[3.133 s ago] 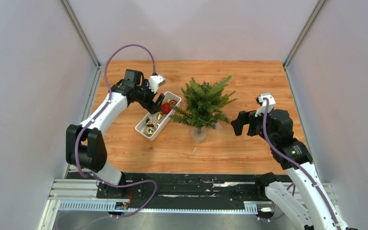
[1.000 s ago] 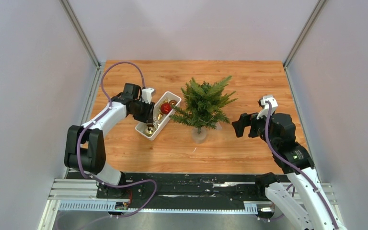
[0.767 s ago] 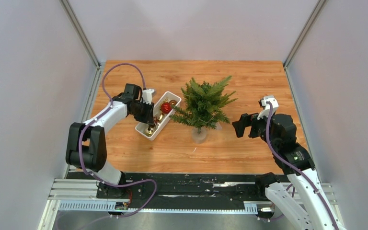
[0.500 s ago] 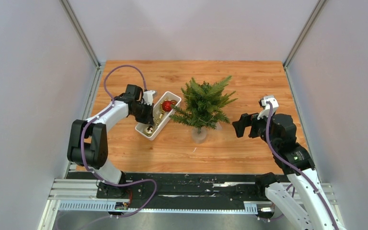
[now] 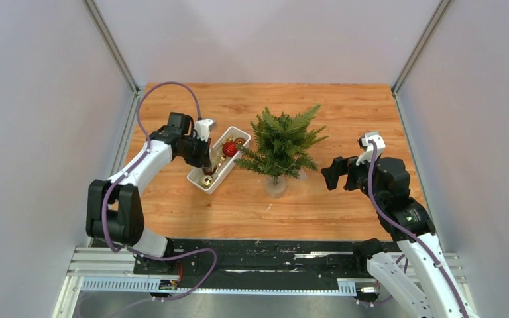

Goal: Decorate the small christmas tree
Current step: Pick up the decoration item from the storage box.

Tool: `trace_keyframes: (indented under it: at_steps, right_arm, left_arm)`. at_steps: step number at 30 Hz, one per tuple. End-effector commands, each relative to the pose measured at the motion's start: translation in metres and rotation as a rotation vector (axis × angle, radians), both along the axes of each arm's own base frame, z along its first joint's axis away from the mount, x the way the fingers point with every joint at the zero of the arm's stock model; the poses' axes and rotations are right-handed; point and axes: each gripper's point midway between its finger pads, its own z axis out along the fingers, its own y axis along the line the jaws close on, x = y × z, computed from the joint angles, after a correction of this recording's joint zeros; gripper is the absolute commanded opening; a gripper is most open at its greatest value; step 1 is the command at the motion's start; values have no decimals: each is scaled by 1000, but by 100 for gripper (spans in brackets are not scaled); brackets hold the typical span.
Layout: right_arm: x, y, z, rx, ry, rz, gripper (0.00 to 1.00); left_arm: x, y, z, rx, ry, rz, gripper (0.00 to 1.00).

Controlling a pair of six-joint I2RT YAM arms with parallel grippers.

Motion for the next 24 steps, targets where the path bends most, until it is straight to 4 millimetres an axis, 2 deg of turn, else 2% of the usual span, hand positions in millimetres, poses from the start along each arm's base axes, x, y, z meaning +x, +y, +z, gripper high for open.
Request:
trace_keyframes:
  at_steps: [1, 6, 9, 14, 15, 19, 24]
  right_arm:
    - [4, 0, 16, 10, -61, 0, 100]
    - [4, -1, 24, 10, -73, -3, 100]
    - [2, -2, 37, 10, -92, -4, 100]
    - [-3, -11, 69, -16, -148, -20, 100]
    - [-5, -13, 78, -23, -167, -21, 100]
    - [-13, -11, 125, -14, -257, 11, 100]
    - [-33, 13, 186, 0, -394, 205, 100]
  left_arm:
    - [5, -5, 65, -38, -197, -95, 0]
    - [-4, -5, 95, -37, -274, -165, 0]
    - [-11, -5, 120, -33, -342, -215, 0]
    - [-26, -3, 176, -16, -451, -283, 0]
    - [-31, -1, 181, -8, -454, -294, 0]
    - [-42, 0, 235, -8, -570, -322, 0]
    - [-66, -5, 284, -41, -653, -381, 0]
